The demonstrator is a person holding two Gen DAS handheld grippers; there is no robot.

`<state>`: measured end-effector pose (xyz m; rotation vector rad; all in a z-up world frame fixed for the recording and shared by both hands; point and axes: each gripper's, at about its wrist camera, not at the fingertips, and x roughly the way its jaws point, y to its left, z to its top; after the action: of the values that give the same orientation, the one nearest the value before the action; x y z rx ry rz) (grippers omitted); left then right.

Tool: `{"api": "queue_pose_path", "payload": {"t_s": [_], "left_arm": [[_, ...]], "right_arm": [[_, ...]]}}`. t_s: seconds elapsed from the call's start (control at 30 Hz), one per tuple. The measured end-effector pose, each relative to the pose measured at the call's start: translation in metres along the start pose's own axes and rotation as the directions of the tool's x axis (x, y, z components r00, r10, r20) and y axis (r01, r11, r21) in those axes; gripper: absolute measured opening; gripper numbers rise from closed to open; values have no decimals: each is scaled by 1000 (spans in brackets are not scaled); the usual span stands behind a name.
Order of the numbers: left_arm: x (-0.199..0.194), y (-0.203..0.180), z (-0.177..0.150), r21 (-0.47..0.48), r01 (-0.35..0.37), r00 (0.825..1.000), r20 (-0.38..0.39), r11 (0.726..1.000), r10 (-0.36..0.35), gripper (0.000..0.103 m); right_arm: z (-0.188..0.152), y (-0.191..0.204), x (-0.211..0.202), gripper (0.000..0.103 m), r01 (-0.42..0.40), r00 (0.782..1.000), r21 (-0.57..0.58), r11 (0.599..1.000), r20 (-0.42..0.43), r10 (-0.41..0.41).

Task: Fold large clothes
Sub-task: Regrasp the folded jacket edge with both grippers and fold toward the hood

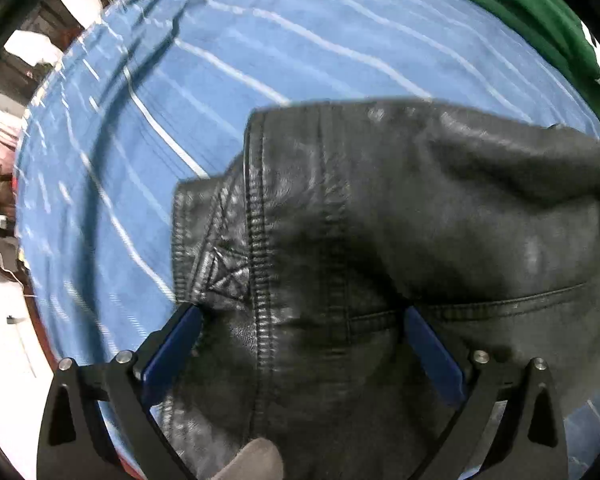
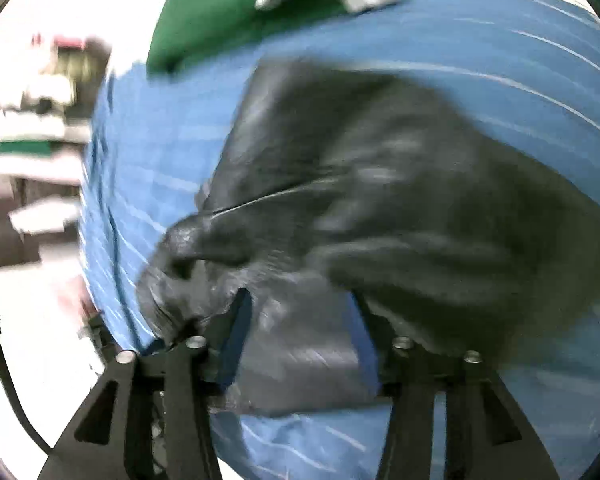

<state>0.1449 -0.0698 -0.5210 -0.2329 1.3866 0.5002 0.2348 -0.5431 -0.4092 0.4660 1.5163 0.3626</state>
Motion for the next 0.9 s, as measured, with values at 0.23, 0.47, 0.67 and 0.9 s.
{"api": "queue_pose_path", "payload": {"t_s": [0.23,0.47,0.67,0.9], "left_arm": [[-59,-92,19,104,163,982,81,981,-172,103],[0,-140,32,171,164,986,13,972,-169,103],[-2,-131,24,171,200,978,25,965,-207,103],[3,-111,35,153,228,973,1,962,-231,103]], "right_arm": [[-39,-135,-47,62,-128,981,322,938,177,73],[-17,-178,24,62,-437,892,377,817,301,338],[8,-153,44,47,-478,861,316,820,356,364],[1,-97,2,17,-491,827,178,853,402,393]]}}
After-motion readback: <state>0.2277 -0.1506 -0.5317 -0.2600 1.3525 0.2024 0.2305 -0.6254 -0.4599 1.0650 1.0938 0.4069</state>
